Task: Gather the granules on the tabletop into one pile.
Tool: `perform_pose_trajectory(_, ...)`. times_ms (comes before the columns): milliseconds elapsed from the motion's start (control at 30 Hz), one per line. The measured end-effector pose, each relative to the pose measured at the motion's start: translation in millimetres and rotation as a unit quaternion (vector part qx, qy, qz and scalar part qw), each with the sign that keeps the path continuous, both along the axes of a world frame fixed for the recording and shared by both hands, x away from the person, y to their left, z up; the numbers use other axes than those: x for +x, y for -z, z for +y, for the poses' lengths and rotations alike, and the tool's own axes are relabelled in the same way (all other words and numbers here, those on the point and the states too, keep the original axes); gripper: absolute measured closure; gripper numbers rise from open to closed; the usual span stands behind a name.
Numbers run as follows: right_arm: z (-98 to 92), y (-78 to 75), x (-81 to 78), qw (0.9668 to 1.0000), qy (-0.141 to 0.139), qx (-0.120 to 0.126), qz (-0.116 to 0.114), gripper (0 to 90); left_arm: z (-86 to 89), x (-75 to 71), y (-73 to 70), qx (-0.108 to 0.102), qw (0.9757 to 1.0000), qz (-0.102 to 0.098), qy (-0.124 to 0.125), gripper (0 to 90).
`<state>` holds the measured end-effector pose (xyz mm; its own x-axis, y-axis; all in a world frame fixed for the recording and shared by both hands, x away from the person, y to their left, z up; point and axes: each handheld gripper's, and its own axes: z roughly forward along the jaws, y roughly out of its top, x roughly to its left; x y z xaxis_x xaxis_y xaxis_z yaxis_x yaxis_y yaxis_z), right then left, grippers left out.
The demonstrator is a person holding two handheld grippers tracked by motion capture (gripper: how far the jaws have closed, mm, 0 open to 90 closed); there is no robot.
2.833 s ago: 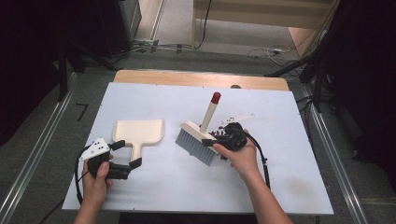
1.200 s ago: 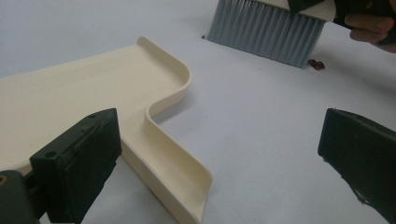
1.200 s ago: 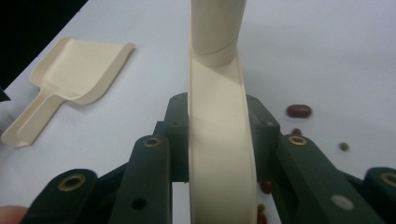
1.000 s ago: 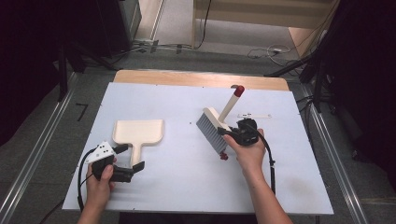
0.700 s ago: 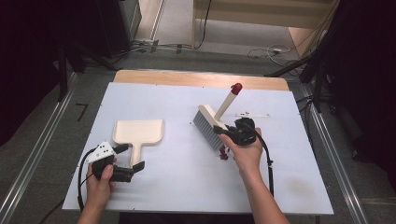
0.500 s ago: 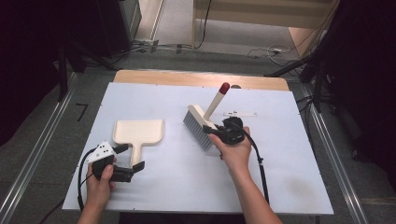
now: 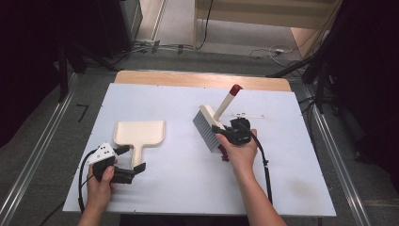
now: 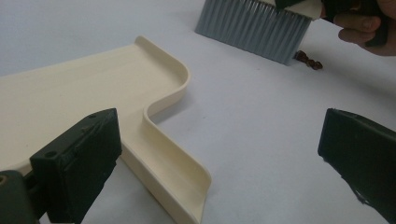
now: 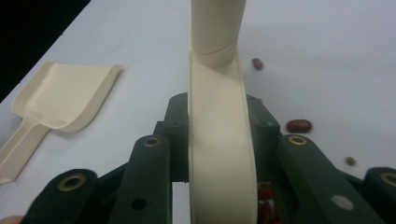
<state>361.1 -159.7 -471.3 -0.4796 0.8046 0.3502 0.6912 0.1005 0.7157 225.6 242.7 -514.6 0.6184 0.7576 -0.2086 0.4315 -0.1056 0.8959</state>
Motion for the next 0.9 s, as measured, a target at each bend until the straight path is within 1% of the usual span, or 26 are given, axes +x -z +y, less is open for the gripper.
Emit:
perform_pose_trajectory(67,-6.8,0.0,-0.2,1.0,0.009,0.002,0.0,65.4,-0.3,-0.1,0.1,0.0,1.0,0.0,0.0,0.0)
perform_pose_trajectory(267,-25.6,-0.6,-0.8,0.9996,0.028,-0.004,-0.003,65.4,-0.5,-0.1,0.2,0.0,1.0,0.0,0.001,0.0)
perform_pose_trajectory(333,-29.8,-0.7,-0.8,0.9996,0.028,-0.002,-0.002,65.4,-0.4,0.1,0.1,0.001,1.0,0.001,0.0,0.0)
perform_pose_trajectory(433,-31.9,-3.7,-1.0,0.9999,0.01,0.002,-0.005,65.4,-0.1,0.2,0.1,0.001,1.0,0.001,0.0,0.0)
perform_pose_trajectory(533,-33.8,-14.9,-4.7,0.9995,-0.024,-0.002,-0.021,65.4,-0.2,0.1,0.1,0.001,1.0,0.001,0.0,0.0)
perform_pose_trajectory(600,-37.8,-24.8,-7.9,0.9981,-0.053,-0.005,-0.032,65.4,-0.2,0.0,0.2,0.001,1.0,0.001,0.0,0.0)
perform_pose_trajectory(633,-41.1,-30.4,-9.9,0.9966,-0.073,-0.01,-0.037,65.4,-0.2,0.0,0.1,0.001,1.0,0.001,0.0,0.0)
perform_pose_trajectory(667,-43.3,-33.4,-11.3,0.9952,-0.088,-0.014,-0.041,65.4,-0.2,0.1,0.2,0.001,1.0,0.001,0.0,0.0)
perform_pose_trajectory(733,-49.2,-39.0,-15.4,0.9897,-0.134,-0.023,-0.043,65.4,-0.2,0.1,0.2,0.002,1.0,0.001,0.0,0.0)
perform_pose_trajectory(767,-51.5,-40.2,-18.0,0.9867,-0.153,-0.033,-0.042,65.4,-0.3,0.2,0.2,0.001,1.0,0.001,-0.001,0.0)
perform_pose_trajectory(833,-56.0,-39.9,-23.9,0.9788,-0.194,-0.05,-0.041,65.4,-0.3,0.2,0.2,0.001,1.0,0.001,-0.001,0.0)
perform_pose_trajectory(900,-60.4,-36.9,-29.4,0.9712,-0.23,-0.05,-0.038,65.4,-0.2,0.2,0.2,0.001,1.0,0.001,-0.001,0.0)
